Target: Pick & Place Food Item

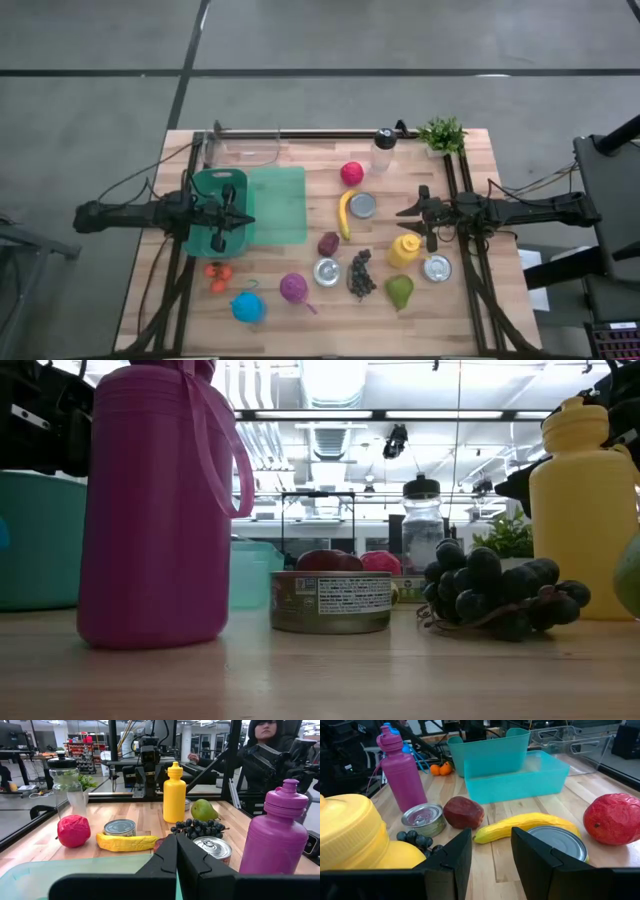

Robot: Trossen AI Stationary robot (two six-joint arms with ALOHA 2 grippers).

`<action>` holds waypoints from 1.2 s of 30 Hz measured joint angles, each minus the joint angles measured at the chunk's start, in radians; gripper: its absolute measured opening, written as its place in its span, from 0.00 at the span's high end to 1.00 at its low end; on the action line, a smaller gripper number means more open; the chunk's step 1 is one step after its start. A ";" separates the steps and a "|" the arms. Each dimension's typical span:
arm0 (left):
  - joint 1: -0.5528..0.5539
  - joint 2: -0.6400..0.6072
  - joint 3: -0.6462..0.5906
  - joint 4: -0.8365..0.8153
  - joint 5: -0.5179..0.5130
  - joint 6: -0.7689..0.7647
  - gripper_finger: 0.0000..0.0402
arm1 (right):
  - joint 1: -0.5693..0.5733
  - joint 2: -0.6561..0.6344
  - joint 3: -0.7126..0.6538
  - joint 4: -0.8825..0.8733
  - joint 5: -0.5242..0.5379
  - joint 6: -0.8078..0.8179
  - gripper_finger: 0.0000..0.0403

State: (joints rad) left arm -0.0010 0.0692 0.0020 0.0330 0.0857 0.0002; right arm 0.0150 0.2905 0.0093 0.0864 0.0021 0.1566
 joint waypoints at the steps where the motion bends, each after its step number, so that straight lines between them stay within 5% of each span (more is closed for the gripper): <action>1: 0.000 0.000 0.000 0.000 0.000 0.000 1.00 | 0.000 0.000 0.000 0.000 0.000 0.000 0.67; 15: 0.000 0.000 0.000 0.000 0.000 0.000 1.00 | 0.000 0.000 0.000 0.021 0.006 -0.135 0.67; 27: 0.000 0.000 0.000 0.000 0.000 0.000 1.00 | 0.000 -0.001 0.008 0.419 0.150 -0.067 0.67; 36: 0.000 0.000 0.000 0.000 0.000 0.000 1.00 | 0.000 0.006 0.254 0.392 0.079 -0.044 0.67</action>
State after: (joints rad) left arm -0.0008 0.0692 0.0019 0.0330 0.0860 0.0002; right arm 0.0147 0.2963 0.2630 0.4784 0.0809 0.1127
